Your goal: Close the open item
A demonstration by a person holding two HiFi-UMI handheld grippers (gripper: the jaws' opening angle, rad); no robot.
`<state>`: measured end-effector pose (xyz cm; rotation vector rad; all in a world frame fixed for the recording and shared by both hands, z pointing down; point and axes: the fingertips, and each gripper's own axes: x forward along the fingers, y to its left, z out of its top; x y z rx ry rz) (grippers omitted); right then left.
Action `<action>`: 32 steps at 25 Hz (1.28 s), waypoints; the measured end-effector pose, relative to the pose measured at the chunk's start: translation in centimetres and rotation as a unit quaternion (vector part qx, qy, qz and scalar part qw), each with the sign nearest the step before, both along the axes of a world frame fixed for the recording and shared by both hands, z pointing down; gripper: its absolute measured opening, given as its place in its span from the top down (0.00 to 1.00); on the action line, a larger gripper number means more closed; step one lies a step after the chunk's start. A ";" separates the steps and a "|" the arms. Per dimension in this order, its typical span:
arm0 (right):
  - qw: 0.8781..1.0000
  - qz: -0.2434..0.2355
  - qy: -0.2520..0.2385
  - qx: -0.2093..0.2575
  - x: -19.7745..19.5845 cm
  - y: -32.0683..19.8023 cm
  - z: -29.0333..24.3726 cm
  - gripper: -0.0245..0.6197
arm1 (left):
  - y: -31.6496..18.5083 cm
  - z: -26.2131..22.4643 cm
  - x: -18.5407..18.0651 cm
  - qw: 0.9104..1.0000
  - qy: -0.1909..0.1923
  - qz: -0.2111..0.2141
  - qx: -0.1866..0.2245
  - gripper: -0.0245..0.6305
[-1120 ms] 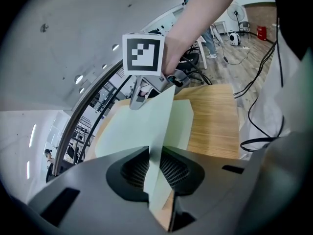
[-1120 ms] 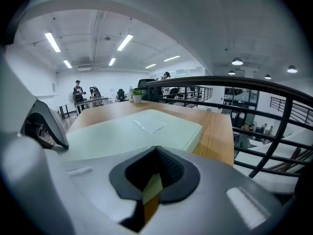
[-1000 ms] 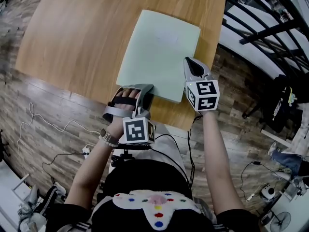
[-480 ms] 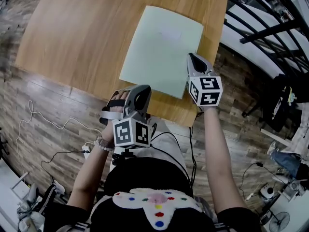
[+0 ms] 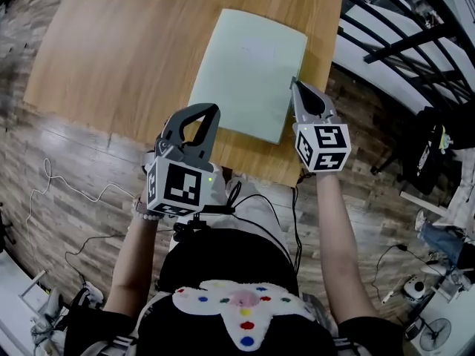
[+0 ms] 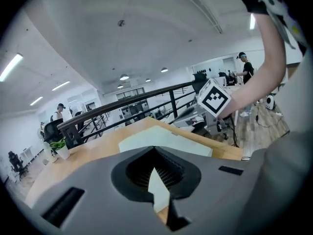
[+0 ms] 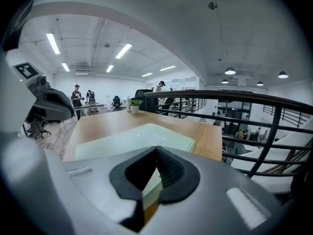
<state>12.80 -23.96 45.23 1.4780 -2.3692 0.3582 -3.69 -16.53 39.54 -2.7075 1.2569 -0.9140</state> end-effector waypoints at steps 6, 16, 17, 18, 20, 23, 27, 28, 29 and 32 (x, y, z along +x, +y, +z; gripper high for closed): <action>0.999 0.011 -0.025 0.043 0.1 2.1 -5.7 0.95 | -0.9 -4.2 -0.6 0.998 0.057 -0.016 0.022 0.95; 0.994 0.031 -0.048 0.093 0.5 5.0 -12.8 0.95 | -1.0 -10.3 -1.4 0.989 0.136 -0.035 0.048 0.95; 0.993 0.030 -0.051 0.098 0.4 5.3 -13.5 0.95 | -0.8 -10.9 -1.5 0.988 0.138 -0.036 0.052 0.95; 0.993 0.027 -0.053 0.104 0.3 5.6 -14.1 0.95 | -0.6 -11.4 -1.6 0.988 0.140 -0.037 0.056 0.95; 0.992 0.023 -0.054 0.114 0.2 6.2 -15.1 0.95 | -0.4 -12.2 -1.6 0.987 0.141 -0.038 0.063 0.95; 0.991 0.018 -0.050 0.125 -0.1 7.1 -16.3 0.95 | 0.0 -13.1 -2.0 0.987 0.141 -0.041 0.067 0.95; 0.989 0.011 -0.043 0.139 -0.7 8.2 -17.8 0.95 | 0.5 -13.8 -2.5 0.986 0.147 -0.042 0.068 0.95; 0.989 0.010 -0.042 0.142 -0.7 8.3 -18.1 0.95 | 0.6 -14.0 -2.5 0.986 0.147 -0.041 0.069 0.95; 0.989 0.011 -0.040 0.144 -0.6 8.5 -18.3 0.95 | 0.7 -14.1 -2.4 0.986 0.146 -0.040 0.069 0.95; 0.988 0.017 -0.041 0.146 -0.4 8.9 -18.7 0.95 | 0.9 -14.1 -2.3 0.986 0.147 -0.039 0.065 0.95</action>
